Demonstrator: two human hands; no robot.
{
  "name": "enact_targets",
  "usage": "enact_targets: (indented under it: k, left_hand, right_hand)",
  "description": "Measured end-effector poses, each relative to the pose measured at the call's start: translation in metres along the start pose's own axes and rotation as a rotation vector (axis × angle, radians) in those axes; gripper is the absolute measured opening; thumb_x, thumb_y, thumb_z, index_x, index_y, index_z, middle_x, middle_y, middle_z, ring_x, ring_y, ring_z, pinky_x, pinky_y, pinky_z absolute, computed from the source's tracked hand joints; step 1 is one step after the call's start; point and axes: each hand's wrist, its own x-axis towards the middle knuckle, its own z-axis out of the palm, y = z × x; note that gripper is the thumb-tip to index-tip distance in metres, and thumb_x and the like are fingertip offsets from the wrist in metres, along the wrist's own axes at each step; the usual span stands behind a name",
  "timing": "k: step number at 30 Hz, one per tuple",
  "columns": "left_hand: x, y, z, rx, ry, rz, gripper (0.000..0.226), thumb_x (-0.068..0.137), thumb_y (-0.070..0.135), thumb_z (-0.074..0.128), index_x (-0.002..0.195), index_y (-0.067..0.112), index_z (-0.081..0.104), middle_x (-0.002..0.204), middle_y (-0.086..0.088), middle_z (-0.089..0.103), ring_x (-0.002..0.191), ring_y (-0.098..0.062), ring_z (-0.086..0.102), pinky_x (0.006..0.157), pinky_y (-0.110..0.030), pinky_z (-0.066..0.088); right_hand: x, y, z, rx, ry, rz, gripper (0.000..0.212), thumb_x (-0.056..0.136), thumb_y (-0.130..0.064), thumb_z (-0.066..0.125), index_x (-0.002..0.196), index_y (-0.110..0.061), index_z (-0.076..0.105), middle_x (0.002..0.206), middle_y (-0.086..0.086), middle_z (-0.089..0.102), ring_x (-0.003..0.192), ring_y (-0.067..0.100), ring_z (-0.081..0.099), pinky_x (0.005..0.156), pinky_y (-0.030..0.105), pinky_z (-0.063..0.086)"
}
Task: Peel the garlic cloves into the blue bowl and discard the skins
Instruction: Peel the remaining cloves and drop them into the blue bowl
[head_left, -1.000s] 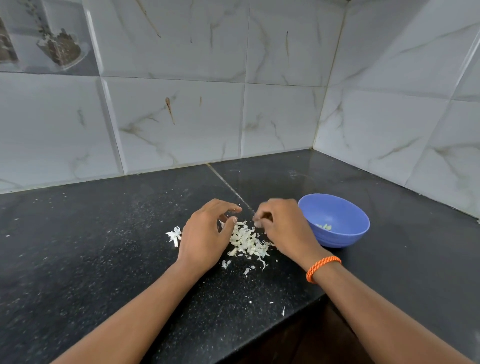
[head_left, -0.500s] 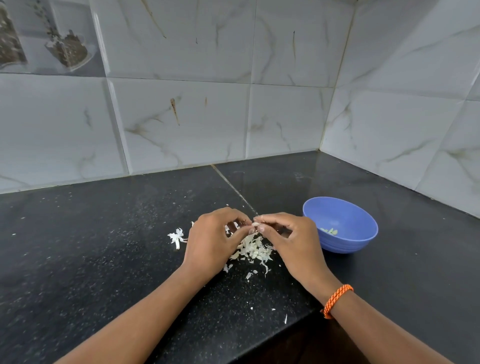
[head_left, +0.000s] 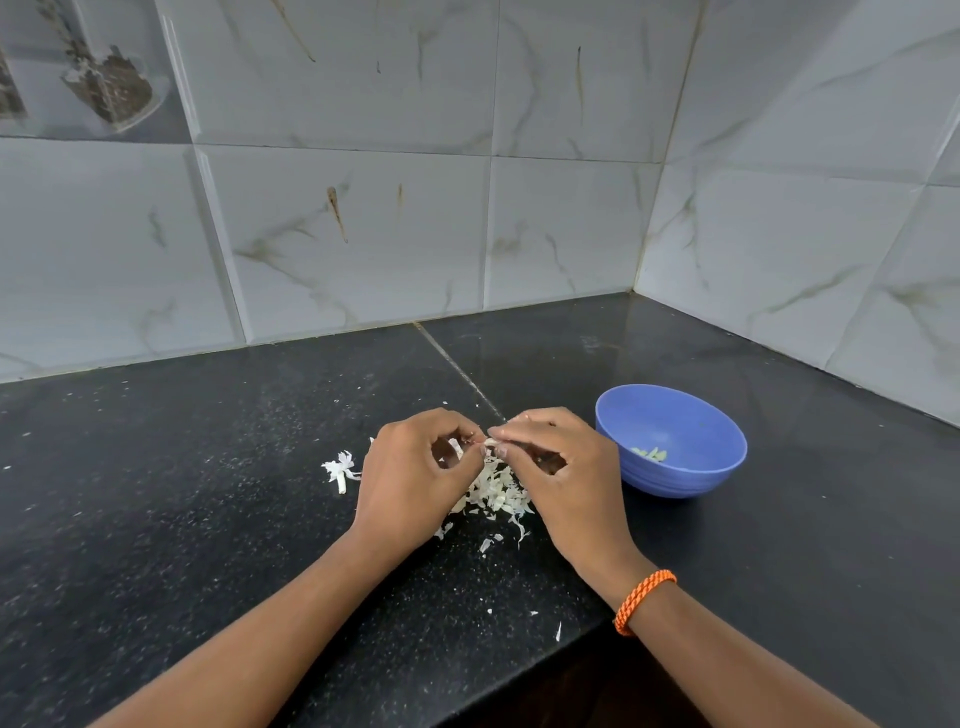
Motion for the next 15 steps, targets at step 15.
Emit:
enact_targets:
  k: [15]
  left_hand:
    - [-0.0014, 0.0095, -0.0045, -0.298, -0.065, -0.157, 0.014, 0.091, 0.012, 0.079, 0.079, 0.017, 0.077, 0.056, -0.002, 0.065, 0.050, -0.017, 0.061, 0.058, -0.041, 0.053]
  right_hand:
    - [0.0007, -0.0021, 0.0028, 0.428, -0.146, 0.297, 0.013, 0.095, -0.007, 0.079, 0.102, -0.018, 0.079, 0.081, -0.001, 0.074, 0.064, 0.016, 0.063, 0.061, 0.028, 0.051]
